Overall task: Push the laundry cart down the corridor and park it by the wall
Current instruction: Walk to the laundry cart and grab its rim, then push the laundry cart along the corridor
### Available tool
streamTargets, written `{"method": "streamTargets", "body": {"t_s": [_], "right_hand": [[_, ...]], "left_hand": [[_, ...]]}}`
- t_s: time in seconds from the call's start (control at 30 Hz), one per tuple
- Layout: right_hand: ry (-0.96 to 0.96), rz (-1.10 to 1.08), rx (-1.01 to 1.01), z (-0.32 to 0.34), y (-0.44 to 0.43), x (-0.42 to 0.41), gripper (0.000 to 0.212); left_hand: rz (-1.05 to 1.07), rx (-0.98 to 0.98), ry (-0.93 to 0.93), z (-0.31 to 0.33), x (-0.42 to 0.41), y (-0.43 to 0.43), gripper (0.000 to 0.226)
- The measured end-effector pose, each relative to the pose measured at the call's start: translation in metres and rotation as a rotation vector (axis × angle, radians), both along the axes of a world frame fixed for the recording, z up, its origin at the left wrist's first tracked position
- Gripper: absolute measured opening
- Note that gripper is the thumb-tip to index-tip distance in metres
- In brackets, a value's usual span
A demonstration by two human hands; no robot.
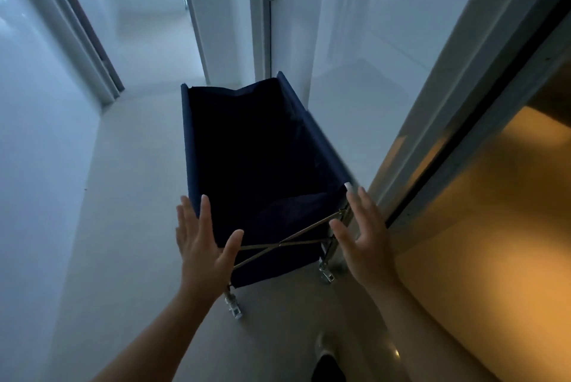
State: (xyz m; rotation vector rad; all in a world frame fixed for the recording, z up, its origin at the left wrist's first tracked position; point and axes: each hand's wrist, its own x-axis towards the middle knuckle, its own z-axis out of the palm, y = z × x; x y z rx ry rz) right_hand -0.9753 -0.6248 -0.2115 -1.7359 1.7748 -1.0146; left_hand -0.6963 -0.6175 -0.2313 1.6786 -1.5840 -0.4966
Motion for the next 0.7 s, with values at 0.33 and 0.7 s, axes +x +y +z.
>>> {"method": "streamTargets", "body": {"t_s": [0.33, 0.7], "right_hand": [[0.448, 0.177, 0.009, -0.065, -0.142, -0.057, 0.083], [0.722, 0.334, 0.148, -0.138, -0.239, -0.096, 0.089]], "left_hand": [[0.178, 0.21, -0.389, -0.054, -0.027, -0.092, 0.098], [0.227, 0.467, -0.61, -0.119, 0.005, -0.145, 0.093]]}}
